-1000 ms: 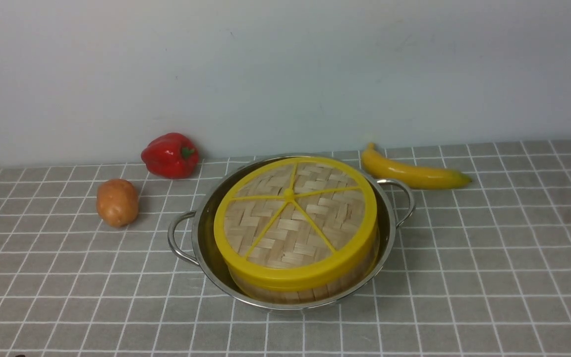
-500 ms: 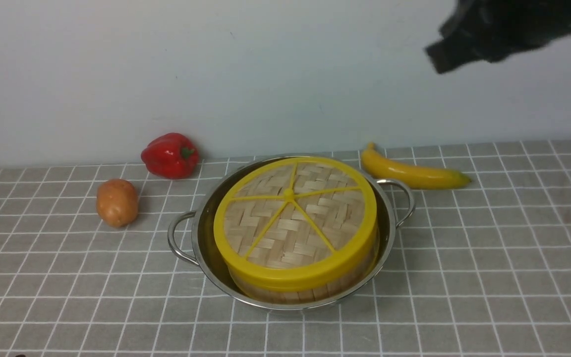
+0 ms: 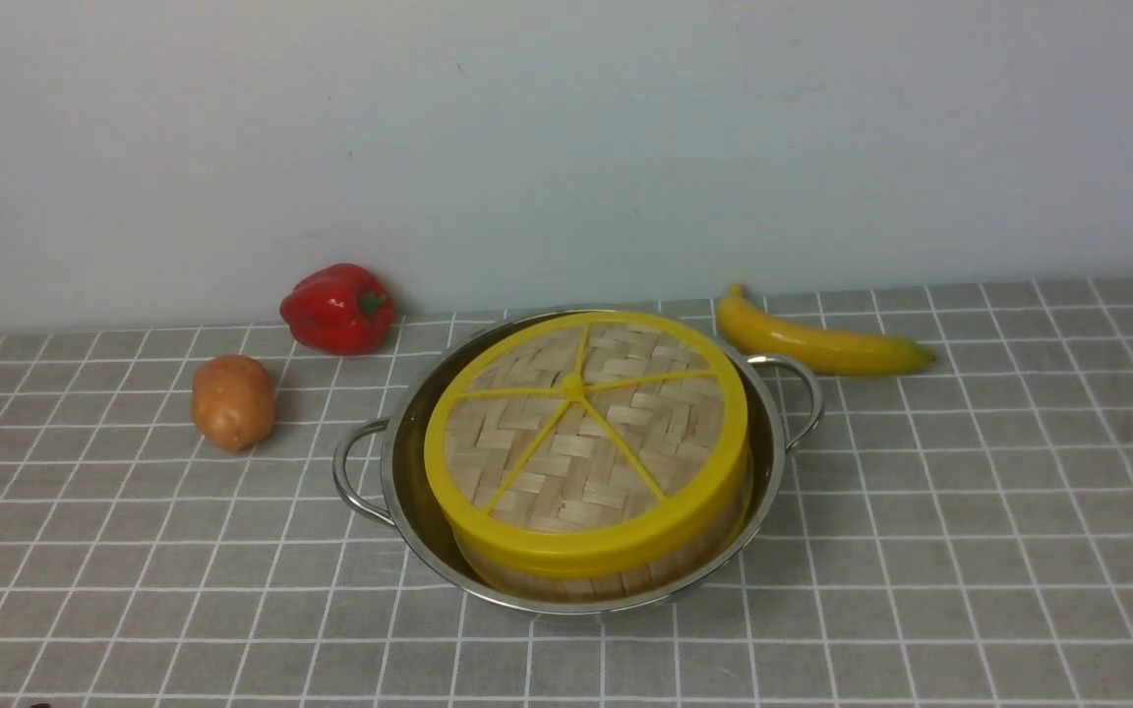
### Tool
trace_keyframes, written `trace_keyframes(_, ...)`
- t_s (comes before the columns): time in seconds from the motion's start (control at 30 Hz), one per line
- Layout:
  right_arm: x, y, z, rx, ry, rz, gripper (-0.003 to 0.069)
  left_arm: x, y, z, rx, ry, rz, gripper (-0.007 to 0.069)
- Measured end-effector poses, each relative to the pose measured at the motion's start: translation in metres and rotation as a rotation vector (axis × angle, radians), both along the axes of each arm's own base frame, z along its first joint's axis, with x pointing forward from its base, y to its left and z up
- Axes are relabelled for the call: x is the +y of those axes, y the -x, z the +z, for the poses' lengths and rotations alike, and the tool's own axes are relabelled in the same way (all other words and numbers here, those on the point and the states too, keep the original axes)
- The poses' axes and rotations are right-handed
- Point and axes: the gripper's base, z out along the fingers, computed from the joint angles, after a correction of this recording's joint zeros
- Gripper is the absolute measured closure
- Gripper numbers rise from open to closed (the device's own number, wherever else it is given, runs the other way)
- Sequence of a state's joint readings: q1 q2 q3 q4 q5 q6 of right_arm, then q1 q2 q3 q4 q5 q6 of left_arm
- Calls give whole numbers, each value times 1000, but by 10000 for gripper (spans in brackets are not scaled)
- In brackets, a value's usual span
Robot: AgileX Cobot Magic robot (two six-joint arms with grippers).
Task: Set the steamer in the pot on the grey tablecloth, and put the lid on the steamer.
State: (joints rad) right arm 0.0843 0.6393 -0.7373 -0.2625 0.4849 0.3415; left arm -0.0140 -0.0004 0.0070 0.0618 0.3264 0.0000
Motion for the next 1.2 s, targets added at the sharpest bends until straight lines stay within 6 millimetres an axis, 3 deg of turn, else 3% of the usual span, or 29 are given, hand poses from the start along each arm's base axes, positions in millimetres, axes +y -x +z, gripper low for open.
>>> trace_keyframes(0.07,-2,9,-7,-27,-8,-12,571,0,0,0,0,0,0,382)
trace_keyframes(0.23,-5,41,-45,-123,-5,-16,554,0,0,0,0,0,0,382)
trace_keyframes(0.43,-5,57,-91,-137,-4,-14,538,0,0,0,0,0,0,382)
trace_keyframes(0.77,-10,75,-151,-126,-68,-66,503,0,0,0,0,0,0,382)
trace_keyframes(1.0,-14,75,-179,0,-124,-125,482,0,0,0,0,0,0,382)
trace_keyframes(1.2,-13,75,-179,5,-131,-124,468,0,0,0,0,0,0,382)
